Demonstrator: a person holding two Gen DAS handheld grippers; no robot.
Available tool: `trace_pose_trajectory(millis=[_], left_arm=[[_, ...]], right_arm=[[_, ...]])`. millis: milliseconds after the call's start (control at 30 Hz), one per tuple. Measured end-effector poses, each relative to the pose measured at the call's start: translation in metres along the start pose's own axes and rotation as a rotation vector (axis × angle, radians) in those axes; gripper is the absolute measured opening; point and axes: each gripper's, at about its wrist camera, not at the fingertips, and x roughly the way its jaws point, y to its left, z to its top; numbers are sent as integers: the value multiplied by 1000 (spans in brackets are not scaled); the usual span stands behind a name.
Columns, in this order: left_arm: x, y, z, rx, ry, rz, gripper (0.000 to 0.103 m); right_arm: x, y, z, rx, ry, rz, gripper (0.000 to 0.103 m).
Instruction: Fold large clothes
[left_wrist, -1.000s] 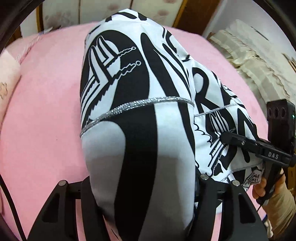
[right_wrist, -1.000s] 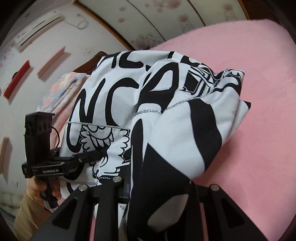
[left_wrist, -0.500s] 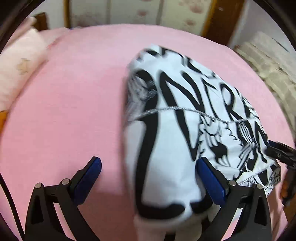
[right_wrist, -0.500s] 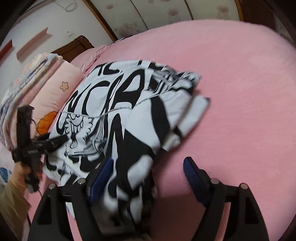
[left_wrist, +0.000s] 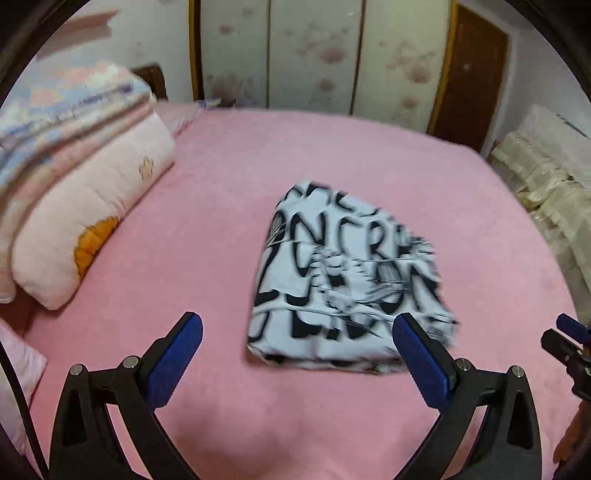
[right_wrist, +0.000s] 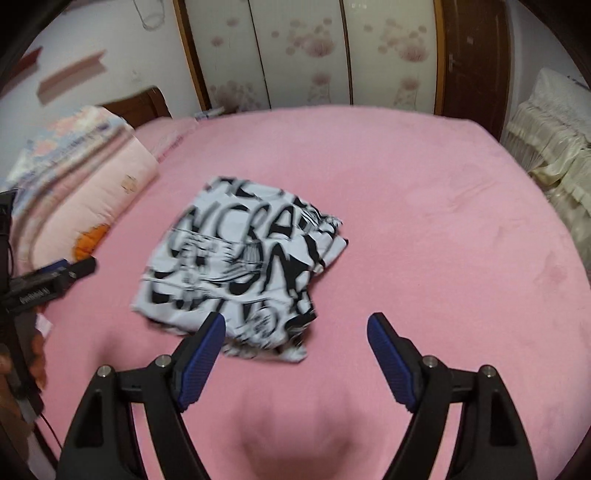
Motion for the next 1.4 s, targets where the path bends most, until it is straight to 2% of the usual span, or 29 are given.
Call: trace_pose_trajectory(millis=[100,200,333,433,500,633,700,933,1100,1233,1400], left_arm=[[-52,-32,-23,-9,-34,40,103],[-95,-61,-50,1,-55,29,103],[-141,-94,-86,30,-97,-11,103],[-171,-116,-118,47,-91,-47,103],[-189,-132,-142,51,-90,-42,103],[-220,-157,-181,52,-90,-11,103],[-230,-167,-195,56,-80,-9,103],[-256,-196,-234,66,-42,-17,102],[-265,-201,-242,41,-16,-68,102],[-271,-208,-246,51,-16,-51,102],[-277,-212,-252,57,-11,-36,102]], right_arm=[[-47,10,-15,21,-19,21,80],[-101,20,-39,7,-78,45,80],[-154,30,-71,-18,-125,3,80],[-184,33,-98,-22,-152,-76,80],[-199,31,-118,-10,-165,-117,80],[-219,20,-157,20,-150,-133,80],[-226,13,-174,38,-129,-147,80],[-251,-7,-216,130,-99,-78,80],[-270,-14,-229,146,-108,-80,80],[-283,-17,-233,144,-120,-56,80],[-291,-15,-239,126,-134,-78,80]])
